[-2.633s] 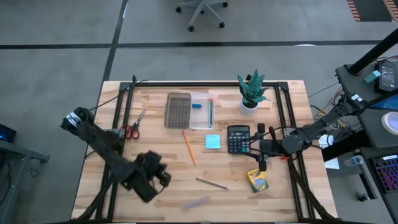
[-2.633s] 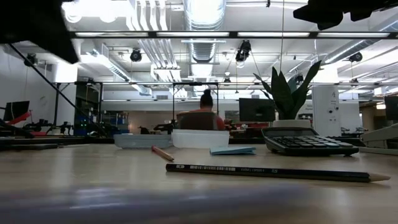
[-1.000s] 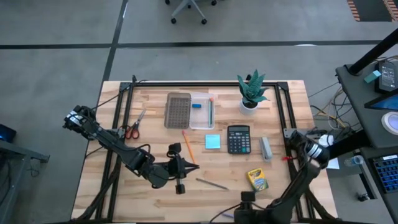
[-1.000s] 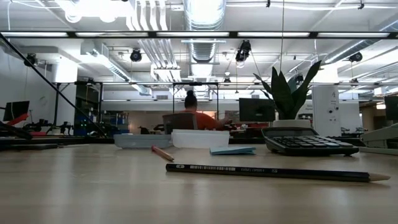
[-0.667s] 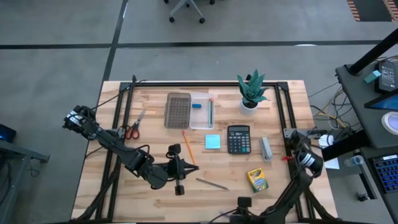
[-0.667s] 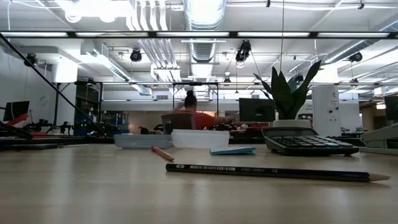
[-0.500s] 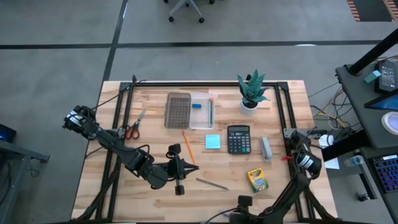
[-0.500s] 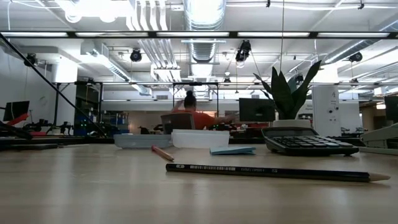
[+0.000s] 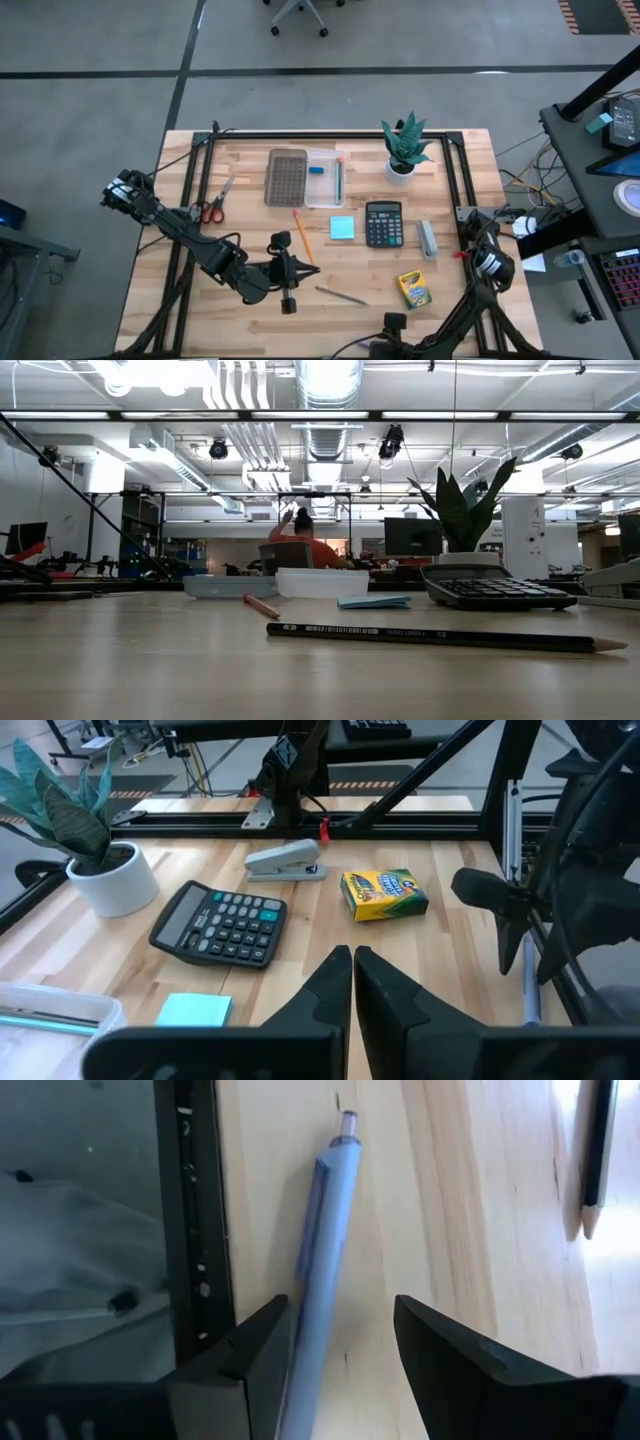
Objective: Pack school essentials
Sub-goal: Put the purple pen into the transparent supply box
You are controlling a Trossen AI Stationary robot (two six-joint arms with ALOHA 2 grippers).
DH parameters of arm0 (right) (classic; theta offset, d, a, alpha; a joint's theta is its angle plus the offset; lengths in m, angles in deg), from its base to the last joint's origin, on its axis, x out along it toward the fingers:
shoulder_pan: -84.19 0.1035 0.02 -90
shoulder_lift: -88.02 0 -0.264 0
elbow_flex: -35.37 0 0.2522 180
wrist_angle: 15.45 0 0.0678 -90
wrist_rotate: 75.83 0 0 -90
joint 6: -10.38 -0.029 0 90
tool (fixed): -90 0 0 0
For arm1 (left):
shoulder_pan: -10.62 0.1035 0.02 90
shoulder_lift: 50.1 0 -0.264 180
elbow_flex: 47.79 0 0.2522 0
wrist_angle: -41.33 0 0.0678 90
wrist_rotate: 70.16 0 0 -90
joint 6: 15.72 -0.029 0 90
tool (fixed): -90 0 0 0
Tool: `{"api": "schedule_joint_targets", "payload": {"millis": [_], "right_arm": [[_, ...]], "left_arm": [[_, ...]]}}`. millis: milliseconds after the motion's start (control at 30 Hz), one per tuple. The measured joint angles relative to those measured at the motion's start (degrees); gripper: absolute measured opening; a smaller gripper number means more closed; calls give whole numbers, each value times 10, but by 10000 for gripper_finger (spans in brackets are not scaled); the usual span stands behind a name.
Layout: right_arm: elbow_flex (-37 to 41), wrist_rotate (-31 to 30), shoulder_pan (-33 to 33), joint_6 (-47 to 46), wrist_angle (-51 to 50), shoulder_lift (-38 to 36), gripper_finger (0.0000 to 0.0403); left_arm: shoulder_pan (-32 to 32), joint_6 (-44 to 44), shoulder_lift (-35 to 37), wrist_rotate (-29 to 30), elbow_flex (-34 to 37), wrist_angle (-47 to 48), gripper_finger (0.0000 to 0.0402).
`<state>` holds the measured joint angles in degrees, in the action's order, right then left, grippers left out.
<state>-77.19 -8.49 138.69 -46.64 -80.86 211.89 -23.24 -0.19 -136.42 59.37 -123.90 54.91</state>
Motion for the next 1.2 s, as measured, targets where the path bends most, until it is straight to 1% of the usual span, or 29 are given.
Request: {"api": "schedule_joint_targets", "payload": {"millis": [100,200,300,433,467,567,667,833,933,1067,1200], "right_arm": [[11,-2,0,0,2,-2,168],[20,-4,-4,1,-3,-3,146],[24,-3,-6,3,-1,-4,102],[25,-2,-9,14,-3,-4,34],[25,0,-10,18,-4,-5,24],[25,4,-14,31,-7,-7,23],[27,4,-19,47,-32,-15,24],[28,0,-34,66,-93,-46,24],[28,-3,-46,94,-103,-66,24],[28,-13,-68,126,-104,-98,24],[27,-30,-109,132,-108,-136,24]], "left_arm": [[0,-17,0,0,0,-3,0],[0,-29,0,0,0,-14,0],[1,-35,2,1,-2,-16,0],[1,-73,3,18,-2,-32,0],[1,-78,3,25,-2,-35,0],[2,-97,4,31,-5,-40,0],[2,-110,9,35,-4,-42,0],[2,-144,29,45,3,-41,0],[4,-166,48,45,18,-48,0],[11,-206,72,45,69,-123,0],[28,-283,96,45,127,-243,0]]}}
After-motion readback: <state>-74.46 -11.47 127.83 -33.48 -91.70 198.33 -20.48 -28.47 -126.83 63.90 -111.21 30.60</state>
